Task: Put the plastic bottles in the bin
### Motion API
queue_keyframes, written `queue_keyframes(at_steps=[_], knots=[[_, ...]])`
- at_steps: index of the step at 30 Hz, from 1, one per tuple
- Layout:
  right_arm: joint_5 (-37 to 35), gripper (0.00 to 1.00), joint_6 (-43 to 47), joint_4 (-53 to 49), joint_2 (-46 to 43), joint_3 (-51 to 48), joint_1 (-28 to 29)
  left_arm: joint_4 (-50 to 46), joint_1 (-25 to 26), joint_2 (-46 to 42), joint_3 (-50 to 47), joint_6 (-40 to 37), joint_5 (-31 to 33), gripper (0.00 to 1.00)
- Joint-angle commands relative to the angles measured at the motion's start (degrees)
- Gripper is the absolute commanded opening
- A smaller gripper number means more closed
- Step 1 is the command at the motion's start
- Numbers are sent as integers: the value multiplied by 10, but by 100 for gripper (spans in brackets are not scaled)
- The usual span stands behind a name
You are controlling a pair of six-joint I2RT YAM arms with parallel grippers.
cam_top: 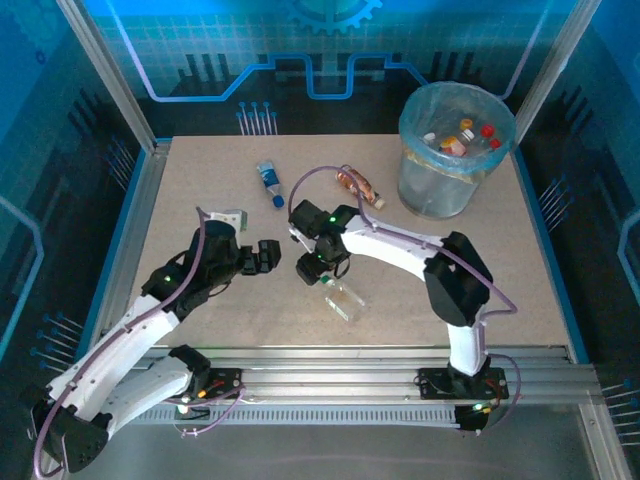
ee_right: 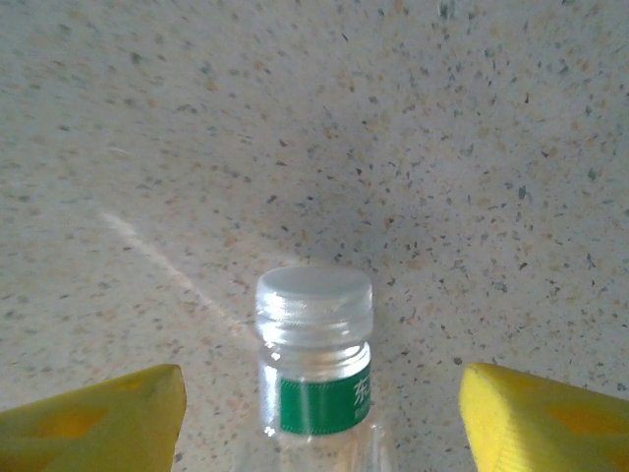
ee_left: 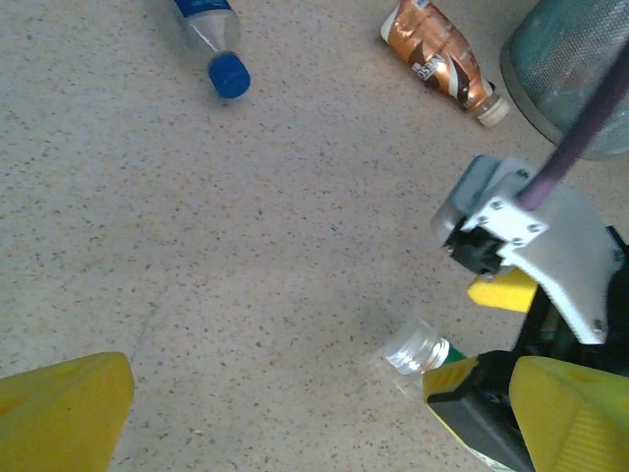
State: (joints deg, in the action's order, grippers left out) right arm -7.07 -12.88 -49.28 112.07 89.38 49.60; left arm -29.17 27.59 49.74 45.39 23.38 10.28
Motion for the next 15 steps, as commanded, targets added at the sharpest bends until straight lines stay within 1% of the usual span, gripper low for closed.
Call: queue_keyframes(at_steps=[1, 9, 14, 15], knots=[[-15, 74, 1, -54, 35, 31, 8, -13, -9, -8, 0, -25, 18, 99], [35, 72, 3, -58, 96, 56, 8, 4, -14, 21, 21, -29, 9, 99], [43, 62, 4, -60, 106, 67, 8, 8, -14, 34, 35, -28, 2, 99], [44, 57, 5, -61, 102, 67, 6, 8, -14, 36, 38, -28, 2, 99]])
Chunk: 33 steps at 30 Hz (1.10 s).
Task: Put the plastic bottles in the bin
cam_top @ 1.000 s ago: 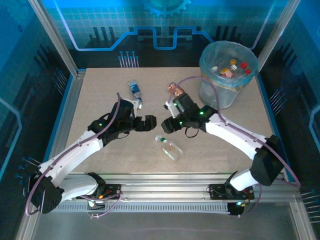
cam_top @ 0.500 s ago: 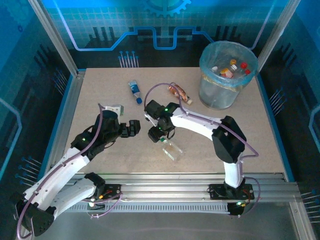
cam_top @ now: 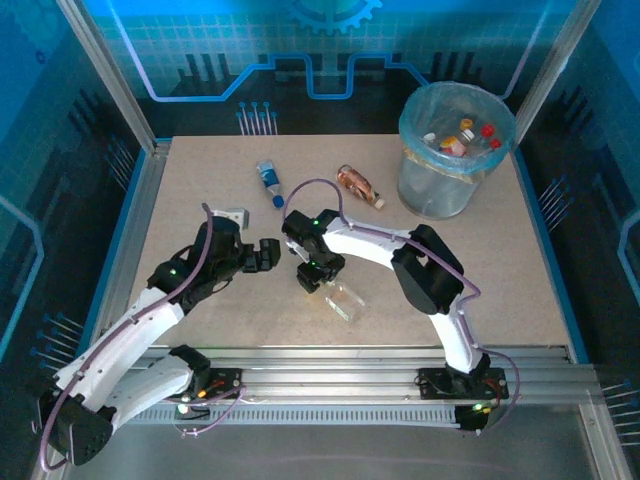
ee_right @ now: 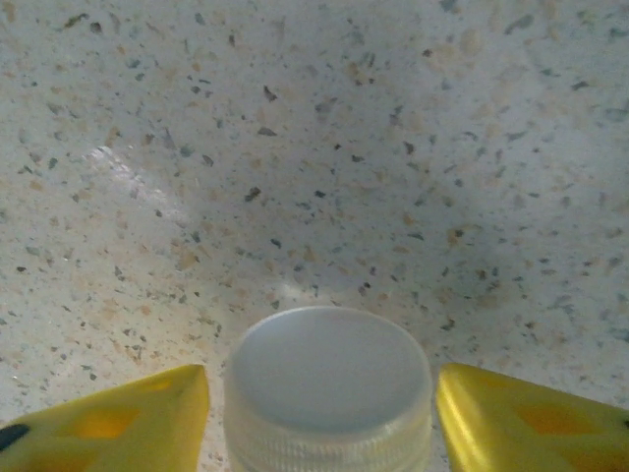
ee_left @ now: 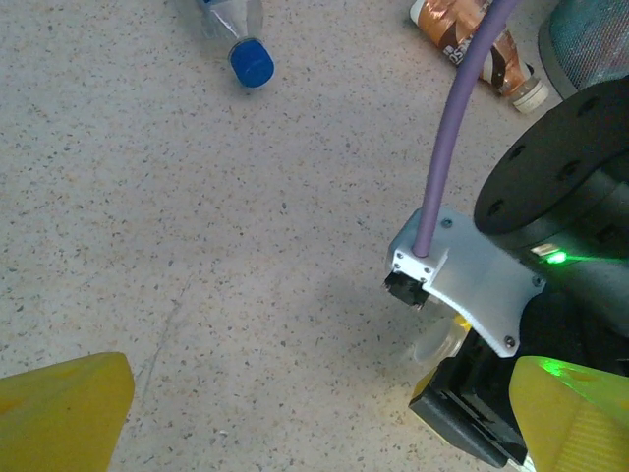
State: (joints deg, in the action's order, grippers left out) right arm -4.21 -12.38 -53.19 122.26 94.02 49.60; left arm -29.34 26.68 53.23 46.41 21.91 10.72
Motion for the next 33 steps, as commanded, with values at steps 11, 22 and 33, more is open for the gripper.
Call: queue_keyframes(at_steps=[11, 22, 33], knots=[[-7, 41, 27, -15, -124, 29, -40, 45, -6, 27, 40, 0, -29, 99], [-119, 38, 81, 153, -319, 88, -223, 105, -4, 149, 145, 48, -137, 99], [-196, 47, 109, 267, -180, 309, -391, 124, 50, 250, 273, 77, -199, 98]])
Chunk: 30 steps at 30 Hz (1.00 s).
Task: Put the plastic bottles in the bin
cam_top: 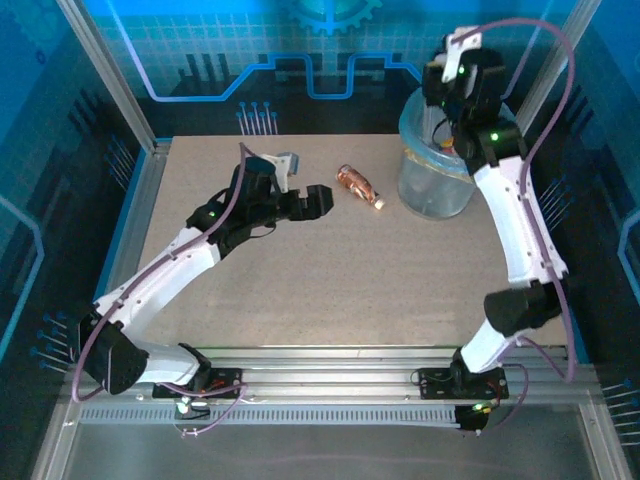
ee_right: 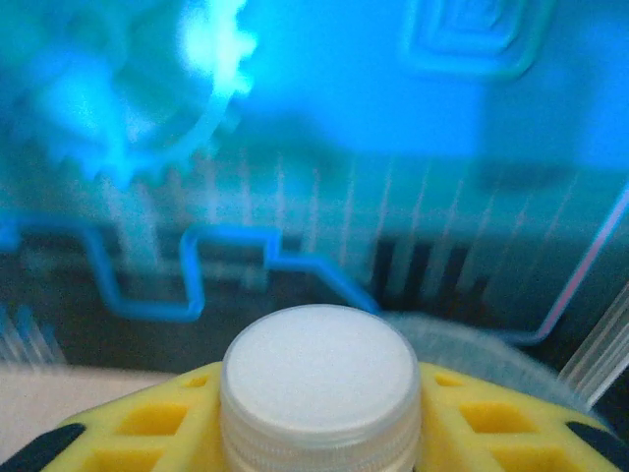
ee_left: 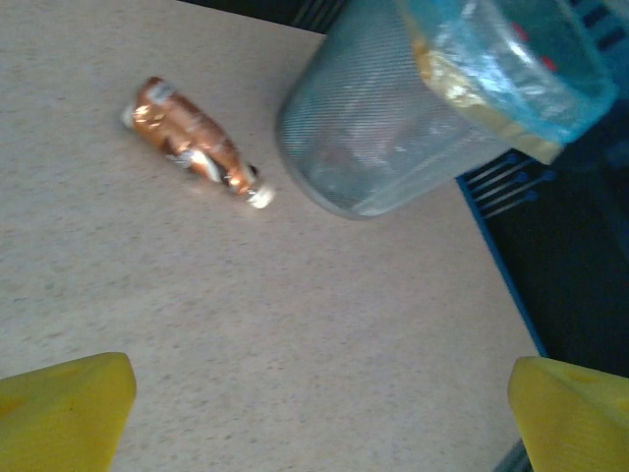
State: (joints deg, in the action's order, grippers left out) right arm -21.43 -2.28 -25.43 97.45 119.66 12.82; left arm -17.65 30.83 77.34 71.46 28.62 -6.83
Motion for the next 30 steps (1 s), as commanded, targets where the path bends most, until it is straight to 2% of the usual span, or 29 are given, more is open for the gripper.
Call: queue_keyframes(at_steps=[1, 5, 9, 21, 26, 30], knots=[[-23, 49, 8, -36, 102, 90, -30, 6, 10, 9, 24, 9, -24, 98], [-21, 62, -2, -118, 185, 195, -48, -4, 12, 5, 17, 5, -15, 99], [-15, 69, -15, -131, 193, 197, -50, -11, 12, -9, 2, -1, 1, 99], [30, 69, -45, -85, 97, 68, -47, -2, 12, -25, -27, 7, 7, 99], [96, 69, -63, -143, 101, 100, -43, -2, 12, -29, -34, 1, 10, 99], [144, 69, -51, -141, 75, 64, 2, -2, 11, -35, -48, -14, 27, 99]])
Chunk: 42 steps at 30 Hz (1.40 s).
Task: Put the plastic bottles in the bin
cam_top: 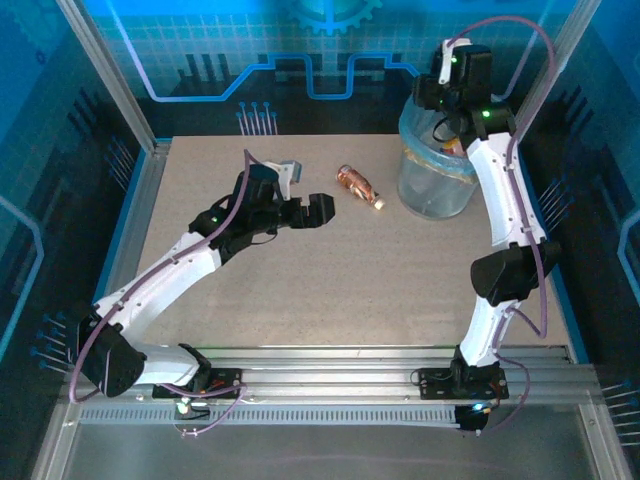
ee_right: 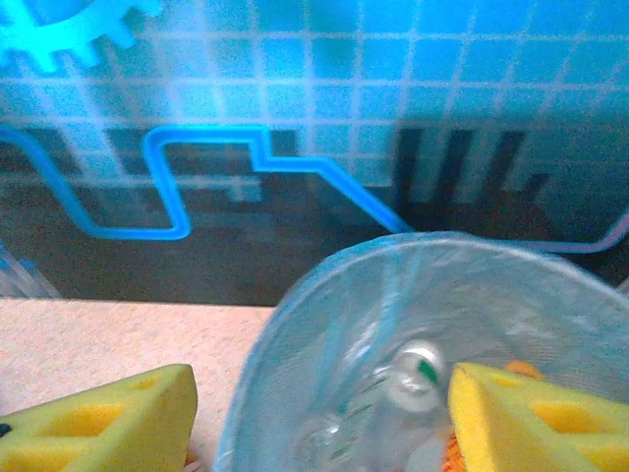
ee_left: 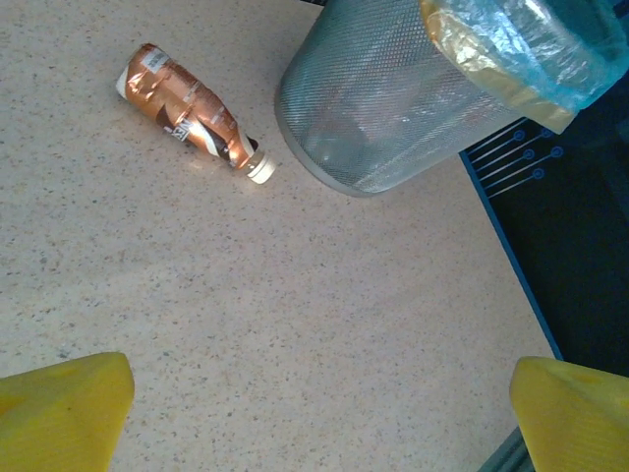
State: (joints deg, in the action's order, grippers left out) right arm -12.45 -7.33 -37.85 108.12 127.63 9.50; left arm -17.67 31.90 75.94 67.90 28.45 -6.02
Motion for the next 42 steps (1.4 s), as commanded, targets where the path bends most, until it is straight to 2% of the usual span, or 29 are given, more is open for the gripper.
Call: queue_keyframes(at_steps=[1, 7, 12, 18, 26, 34, 42], knots=[[62, 69, 13, -14, -37, -29, 55, -3, 0, -21, -18, -15, 24, 99], [39, 71, 55, -1, -45, -104, 155, 3, -14, -29, -48, -26, 36, 99], [42, 77, 37, 12, -1, -138, 184, 9, -46, -33, -75, -31, 36, 99], [51, 80, 10, 6, 102, -113, 188, 10, -94, -20, -91, -35, 38, 99], [-12, 83, 25, -28, 239, -22, 186, 45, -151, 39, -81, -36, 8, 99], [-47, 86, 35, -60, 338, 51, 164, 48, -165, 131, -18, -41, -20, 99], [-46, 86, 47, -80, 403, 92, 160, 50, -167, 163, -8, -33, -34, 99]])
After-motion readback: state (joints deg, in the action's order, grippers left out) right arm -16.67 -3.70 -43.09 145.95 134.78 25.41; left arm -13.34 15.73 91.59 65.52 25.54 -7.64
